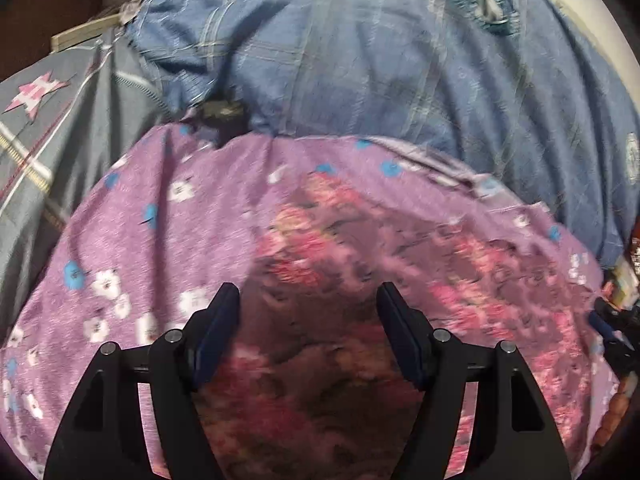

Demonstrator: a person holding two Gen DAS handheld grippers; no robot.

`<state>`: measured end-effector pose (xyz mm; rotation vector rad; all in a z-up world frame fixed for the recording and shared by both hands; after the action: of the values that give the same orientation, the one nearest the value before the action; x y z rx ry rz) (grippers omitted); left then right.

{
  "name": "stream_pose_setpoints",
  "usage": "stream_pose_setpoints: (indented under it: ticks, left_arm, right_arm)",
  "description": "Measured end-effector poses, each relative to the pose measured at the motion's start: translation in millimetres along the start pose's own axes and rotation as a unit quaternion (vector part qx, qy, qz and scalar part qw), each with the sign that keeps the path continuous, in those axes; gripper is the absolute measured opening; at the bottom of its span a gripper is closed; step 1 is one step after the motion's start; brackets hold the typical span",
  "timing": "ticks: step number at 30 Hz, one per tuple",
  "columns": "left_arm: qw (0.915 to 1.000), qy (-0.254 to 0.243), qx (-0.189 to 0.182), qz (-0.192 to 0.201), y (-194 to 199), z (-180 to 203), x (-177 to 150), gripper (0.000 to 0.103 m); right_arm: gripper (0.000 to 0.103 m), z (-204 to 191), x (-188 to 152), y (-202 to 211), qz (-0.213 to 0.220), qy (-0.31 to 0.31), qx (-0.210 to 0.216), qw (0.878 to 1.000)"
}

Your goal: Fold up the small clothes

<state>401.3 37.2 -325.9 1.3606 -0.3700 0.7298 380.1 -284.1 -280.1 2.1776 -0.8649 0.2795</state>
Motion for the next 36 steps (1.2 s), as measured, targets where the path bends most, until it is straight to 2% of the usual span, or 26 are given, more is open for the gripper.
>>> stream_pose_setpoints:
  ticks: [2,4,5,7,10,12,13,15,17,19,20,22,24,28,31,33,36]
  left_arm:
    - [0.9999,-0.011,-0.004,-0.006,-4,8,-2,0.074]
    - [0.9991,-0.029,0.023,-0.021,-12,10,-8,0.075]
    - [0.9984,-0.036,0.031,-0.030,-16,10,-11,0.075]
    - [0.9986,-0.032,0.032,-0.028,-11,9,-9,0.075]
    - [0.9995,-0.027,0.015,-0.002,8,12,-5,0.075]
    - [0.9991,-0.041,0.006,0.012,18,18,-5,0.077]
    - [0.9988,-0.047,0.004,0.013,20,20,-5,0.083]
    - [0.9974,-0.071,0.007,-0.004,19,27,-16,0.087]
    - [0.9927,-0.111,0.028,-0.037,9,32,-34,0.091]
    - [0.9860,-0.155,0.053,-0.032,7,35,-44,0.095]
    - [0.9847,-0.163,0.058,-0.023,9,35,-46,0.098]
    - [0.9874,-0.144,0.063,-0.018,11,29,-50,0.103]
    - [0.9922,-0.113,0.044,-0.030,12,20,-61,0.103]
    - [0.9881,-0.146,0.041,-0.029,37,20,-73,0.103]
    - [0.9902,-0.130,0.051,0.006,77,14,-85,0.103]
    - [0.9904,-0.128,0.045,0.029,104,11,-95,0.103]
    - [0.9861,-0.143,0.057,0.061,143,10,-108,0.103]
  right_arm:
    - [0.032,-17,-18,-28,-0.043,0.029,0.001,0.999]
    - [0.031,-14,-36,-51,-0.083,0.055,-0.042,0.994]
    - [0.029,-17,-37,-52,-0.063,0.085,-0.061,0.993]
    - [0.031,-24,-39,-44,-0.066,0.099,-0.072,0.990]
    - [0.034,-36,-44,-21,-0.048,0.097,-0.036,0.994]
    - [0.036,-44,-58,-11,-0.056,0.098,-0.025,0.993]
    - [0.040,-45,-66,-9,-0.066,0.097,-0.021,0.993]
    - [0.042,-41,-91,-19,-0.109,0.099,-0.044,0.988]
    - [0.041,-43,-99,-11,-0.091,0.129,-0.068,0.985]
    - [0.041,-48,-107,0,-0.092,0.130,-0.078,0.984]
    - [0.041,-50,-110,14,-0.073,0.124,-0.064,0.988]
    - [0.041,-49,-117,34,-0.045,0.121,-0.061,0.990]
    - [0.044,-42,-126,58,-0.017,0.121,-0.074,0.990]
    - [0.044,-26,-143,84,-0.010,0.106,-0.070,0.992]
    - [0.044,-32,-154,97,0.018,0.137,-0.074,0.988]
    - [0.044,-42,-157,102,0.027,0.143,-0.048,0.988]
    - [0.042,-55,-163,99,0.033,0.152,-0.028,0.987]
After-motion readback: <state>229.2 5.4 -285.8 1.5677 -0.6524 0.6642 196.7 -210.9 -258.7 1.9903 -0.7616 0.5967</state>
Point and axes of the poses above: each gripper's, at about its wrist camera, not at the fingertips, and y roughly against the way its jaws point, z to its right, x to its top, the point moved 8 cm from there along -y, roughly the way its jaws point, and after that the axes turned 1 degree about -z, right-handed, at the moved point
